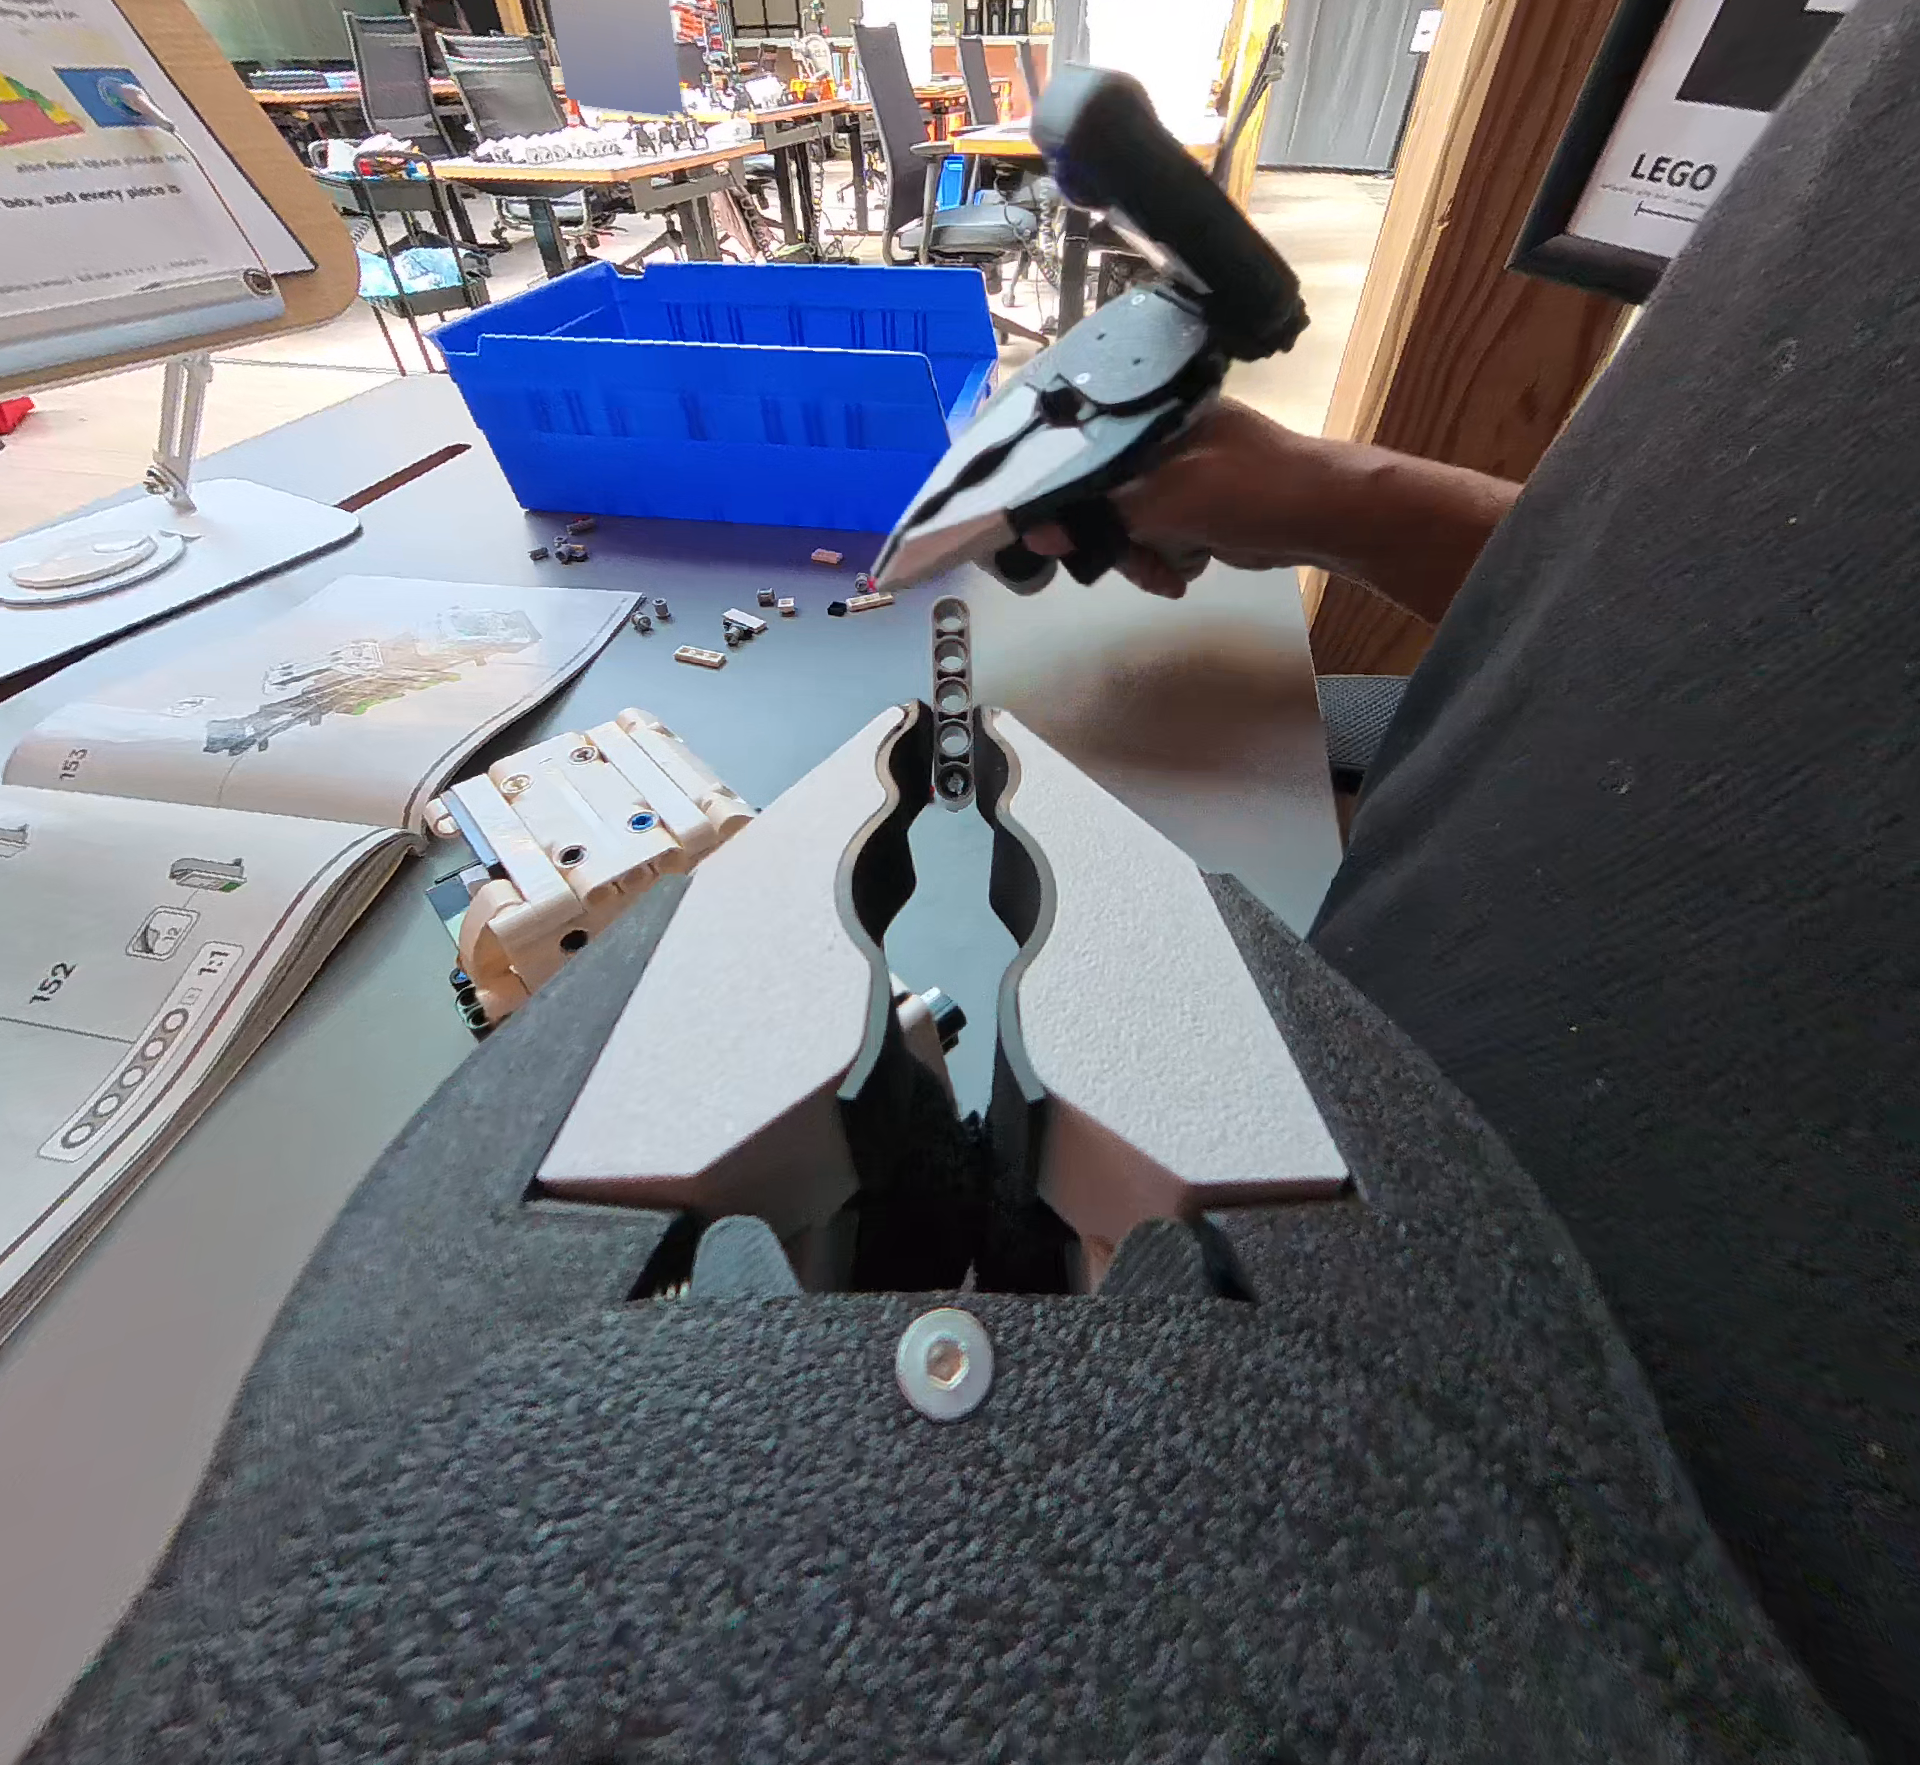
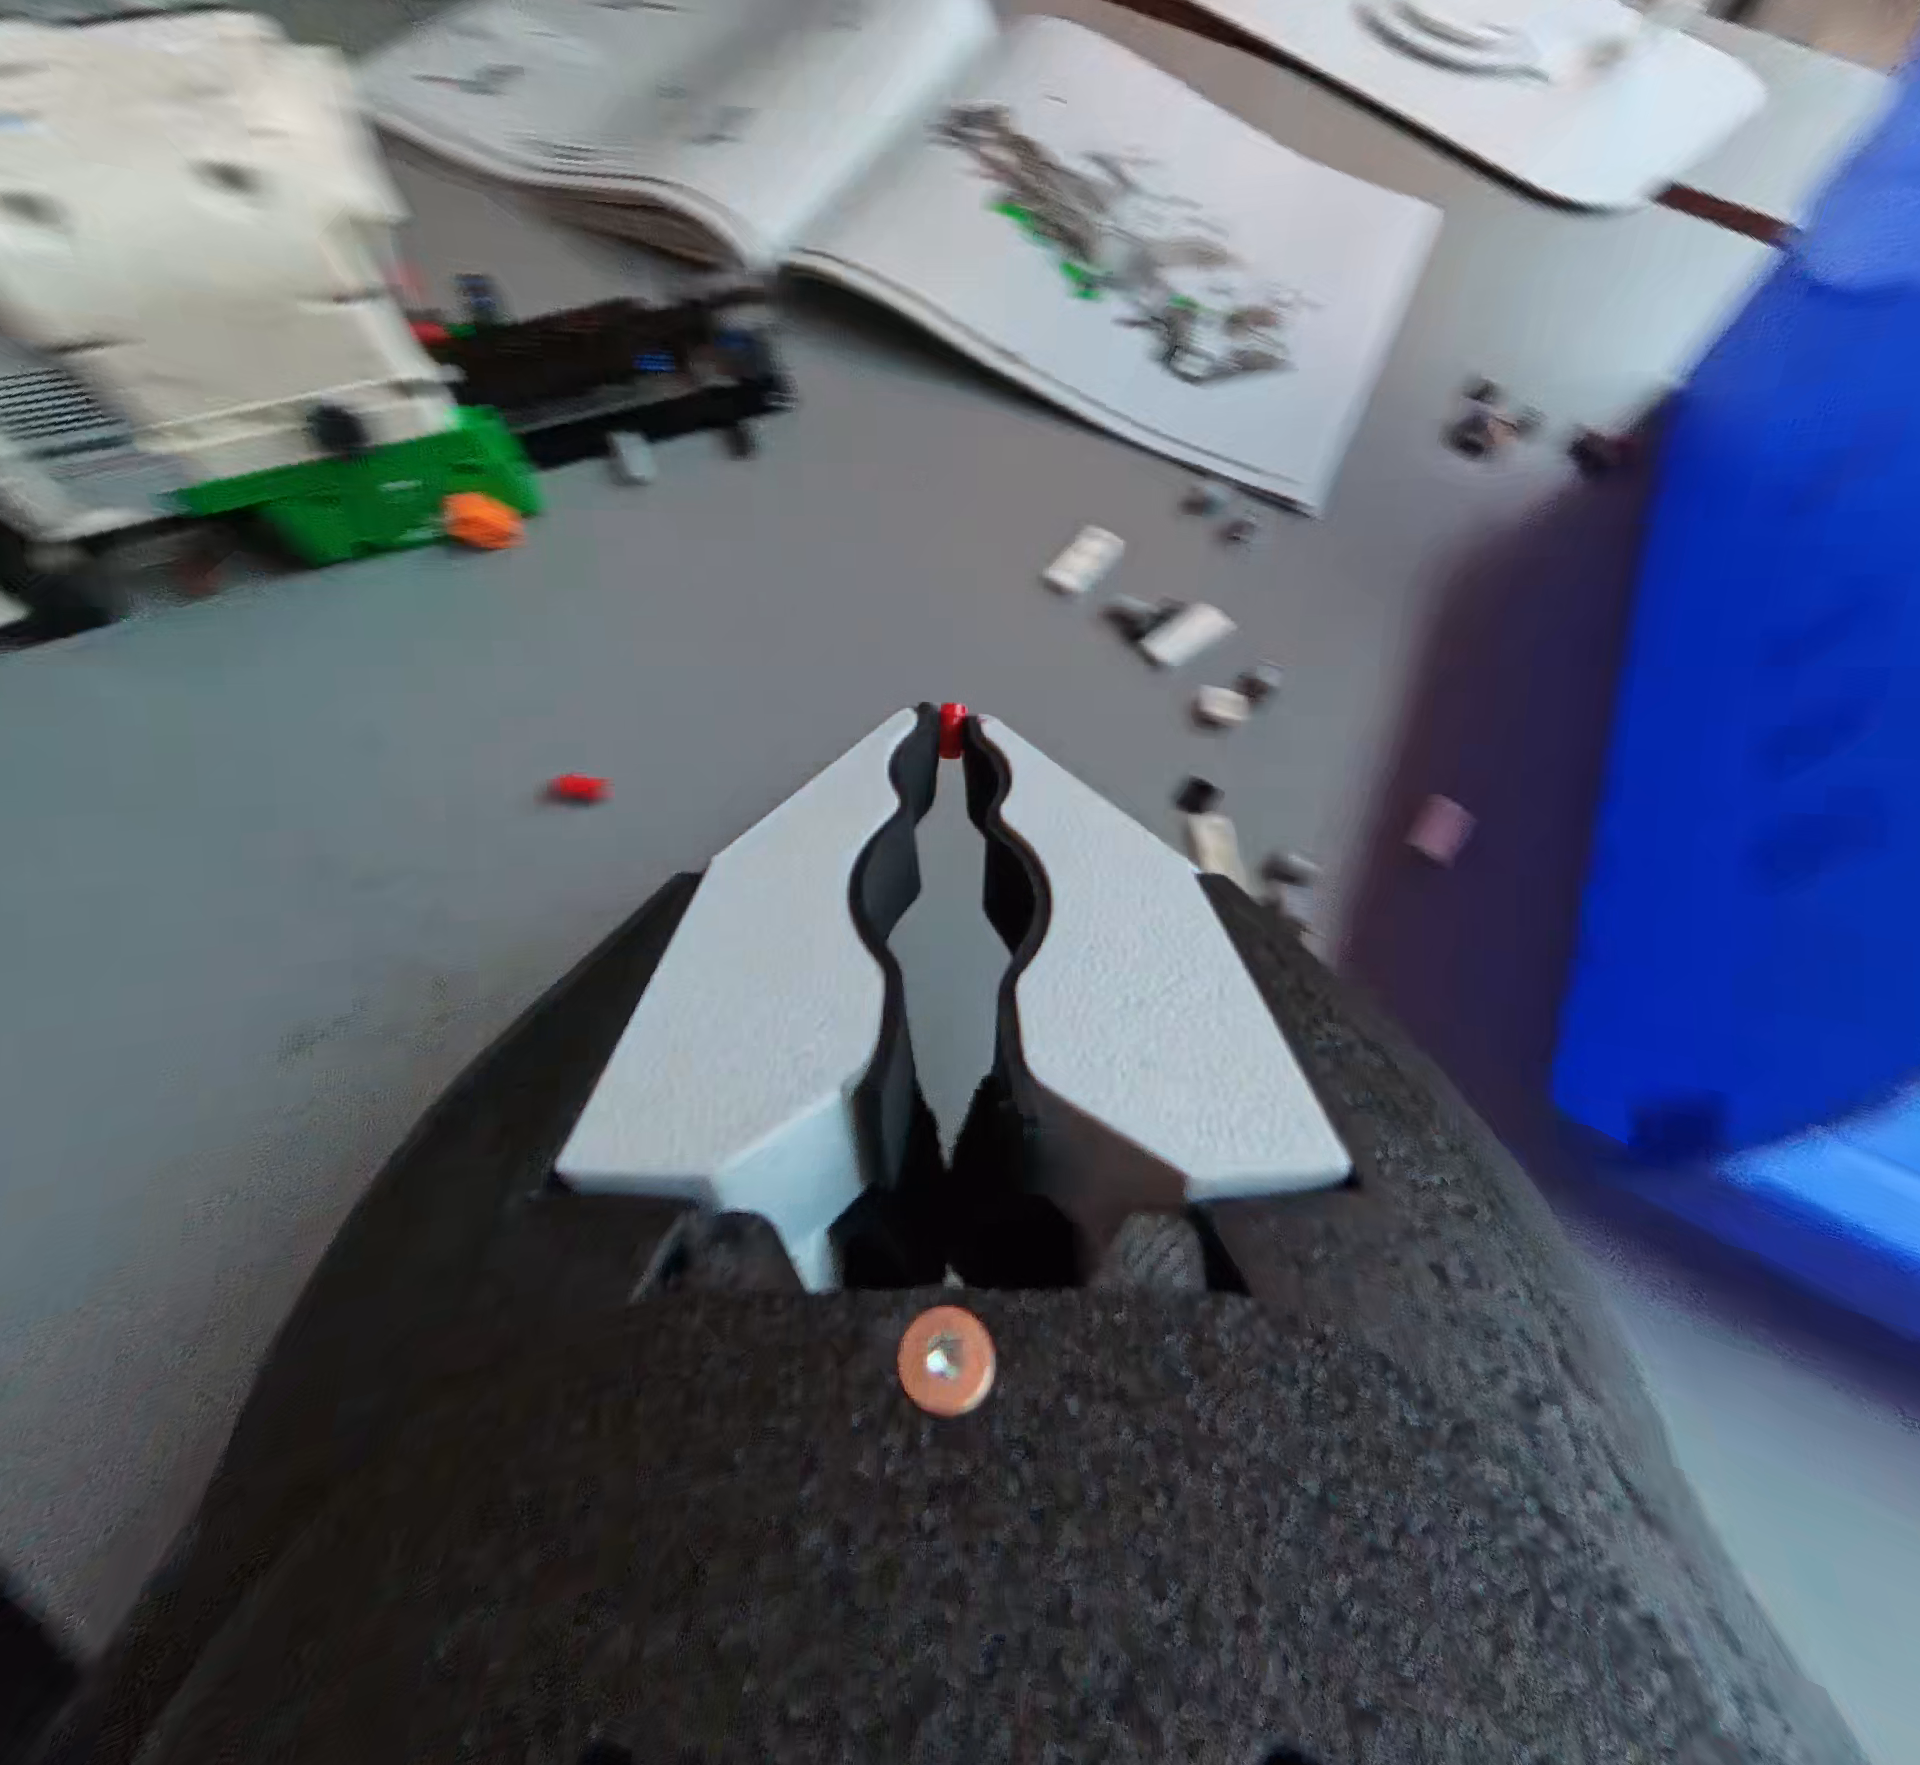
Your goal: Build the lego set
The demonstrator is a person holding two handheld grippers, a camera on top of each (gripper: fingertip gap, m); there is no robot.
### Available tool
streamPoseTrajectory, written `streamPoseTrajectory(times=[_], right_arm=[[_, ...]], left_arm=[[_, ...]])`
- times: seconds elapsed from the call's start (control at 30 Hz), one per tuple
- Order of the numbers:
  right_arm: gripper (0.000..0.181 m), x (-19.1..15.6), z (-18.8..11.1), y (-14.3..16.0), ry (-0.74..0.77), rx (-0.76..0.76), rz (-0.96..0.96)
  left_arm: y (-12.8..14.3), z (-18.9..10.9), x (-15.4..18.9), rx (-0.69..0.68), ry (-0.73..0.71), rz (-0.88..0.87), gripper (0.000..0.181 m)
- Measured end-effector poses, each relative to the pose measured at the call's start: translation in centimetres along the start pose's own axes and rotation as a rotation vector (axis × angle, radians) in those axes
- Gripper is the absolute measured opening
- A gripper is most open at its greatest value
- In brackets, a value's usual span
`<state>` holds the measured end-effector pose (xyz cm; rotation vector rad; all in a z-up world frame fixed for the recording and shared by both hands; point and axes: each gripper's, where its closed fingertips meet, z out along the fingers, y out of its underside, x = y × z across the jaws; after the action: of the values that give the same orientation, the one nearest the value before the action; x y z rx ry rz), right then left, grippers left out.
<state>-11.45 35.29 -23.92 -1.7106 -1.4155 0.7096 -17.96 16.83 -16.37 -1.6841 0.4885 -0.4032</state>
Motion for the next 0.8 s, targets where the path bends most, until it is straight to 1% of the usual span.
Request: streamPoseTrajectory(times=[0.07, 0.1, 0.17, 0.23, 0.37, 0.47, 0.63, 0.8], right_arm=[[0.003, -5.8, -0.5, -0.4, -0.253, 0.050, -0.132], [0.003, -7.5, -0.6, -0.3, -0.322, 0.062, -0.163], [0.003, -9.7, -0.3, 0.3, -0.430, 0.042, -0.173], [0.004, -11.5, -0.3, 1.3, -0.539, -0.023, -0.179], [0.004, -13.0, -0.1, 2.7, -0.615, -0.086, -0.278], [0.004, -13.5, 0.0, 3.2, -0.653, -0.107, -0.299], [0.004, -13.0, 0.2, 3.3, -0.641, -0.121, -0.367], [0.004, -12.3, 0.5, 4.1, -0.616, -0.158, -0.427]], left_arm=[[0.0, -0.1, 0.1, -0.004, -0.016, -0.009, 0.006], [0.1, -0.1, 0.2, -0.007, -0.023, -0.009, 0.006], [0.3, -0.2, 0.6, -0.011, -0.040, -0.005, 0.006], [1.0, -0.3, 0.8, -0.021, -0.070, -0.018, 0.006], [2.4, -0.7, 1.5, -0.040, -0.136, -0.047, 0.006], [3.3, -1.1, 1.8, -0.051, -0.187, -0.043, 0.007], [4.4, -1.6, 2.2, -0.088, -0.270, -0.011, 0.006], [5.5, -2.1, 2.0, -0.135, -0.345, -0.020, 0.006]])
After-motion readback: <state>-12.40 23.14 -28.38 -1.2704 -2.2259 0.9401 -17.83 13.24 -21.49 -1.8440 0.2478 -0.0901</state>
